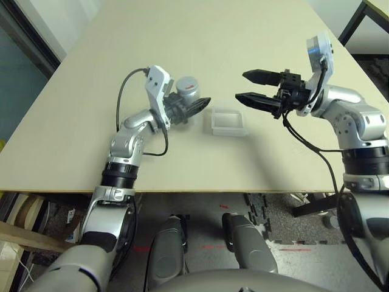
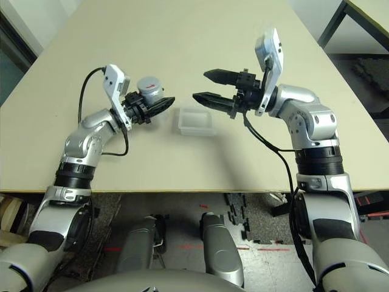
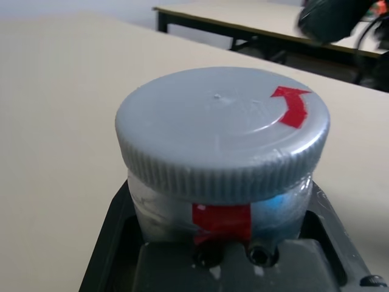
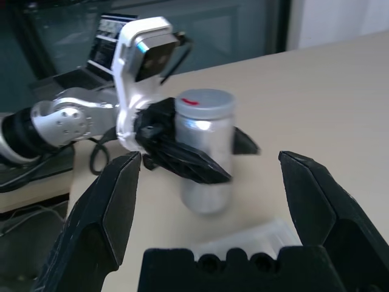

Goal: Pour the medicine from the bottle into the box.

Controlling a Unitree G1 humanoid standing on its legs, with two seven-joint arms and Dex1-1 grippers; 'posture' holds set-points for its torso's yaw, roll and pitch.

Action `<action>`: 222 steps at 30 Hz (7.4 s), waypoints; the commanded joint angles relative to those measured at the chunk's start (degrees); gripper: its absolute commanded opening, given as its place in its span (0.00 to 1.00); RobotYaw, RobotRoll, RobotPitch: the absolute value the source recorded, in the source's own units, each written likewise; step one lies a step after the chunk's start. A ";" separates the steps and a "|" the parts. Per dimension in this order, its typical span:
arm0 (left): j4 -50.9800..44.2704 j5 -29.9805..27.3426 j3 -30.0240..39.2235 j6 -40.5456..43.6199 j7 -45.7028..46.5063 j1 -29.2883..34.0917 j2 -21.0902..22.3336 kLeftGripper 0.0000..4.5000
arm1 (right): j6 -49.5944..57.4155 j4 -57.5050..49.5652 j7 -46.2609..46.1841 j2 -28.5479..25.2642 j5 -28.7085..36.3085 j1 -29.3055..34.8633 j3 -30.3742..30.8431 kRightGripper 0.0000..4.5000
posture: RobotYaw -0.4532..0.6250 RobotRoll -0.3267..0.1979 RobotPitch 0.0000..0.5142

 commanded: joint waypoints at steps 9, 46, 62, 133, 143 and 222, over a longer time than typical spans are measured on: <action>7.18 1.41 -2.67 -3.18 -6.48 -5.51 -1.45 0.58 | -2.49 9.10 1.54 3.66 -4.20 -6.96 2.89 1.00 | 0.21 0.62 0.29; 6.69 2.45 -4.35 -4.32 -10.17 -5.51 -2.75 0.58 | -9.85 21.97 8.84 9.58 -10.10 -13.63 3.56 0.58 | 0.20 0.62 0.28; 4.23 1.69 -4.33 -2.21 -10.92 -4.60 -2.72 0.58 | -22.71 38.04 27.19 13.27 -10.51 -22.07 3.64 0.58 | 0.22 0.62 0.30; 3.63 2.11 -3.64 -1.90 -9.97 -3.40 -2.56 0.58 | -21.81 46.88 26.32 4.29 -16.63 -23.44 -2.61 1.00 | 0.22 0.62 0.32; 4.42 2.48 -4.19 -2.54 -10.17 -3.87 -3.38 0.58 | -21.26 42.56 23.73 9.25 -16.01 -22.49 -2.83 1.00 | 0.21 0.62 0.32; 3.21 1.84 -4.03 -1.56 -9.60 -3.42 -3.51 0.58 | -19.85 42.95 23.34 2.81 -16.59 -18.98 -4.27 1.00 | 0.22 0.62 0.34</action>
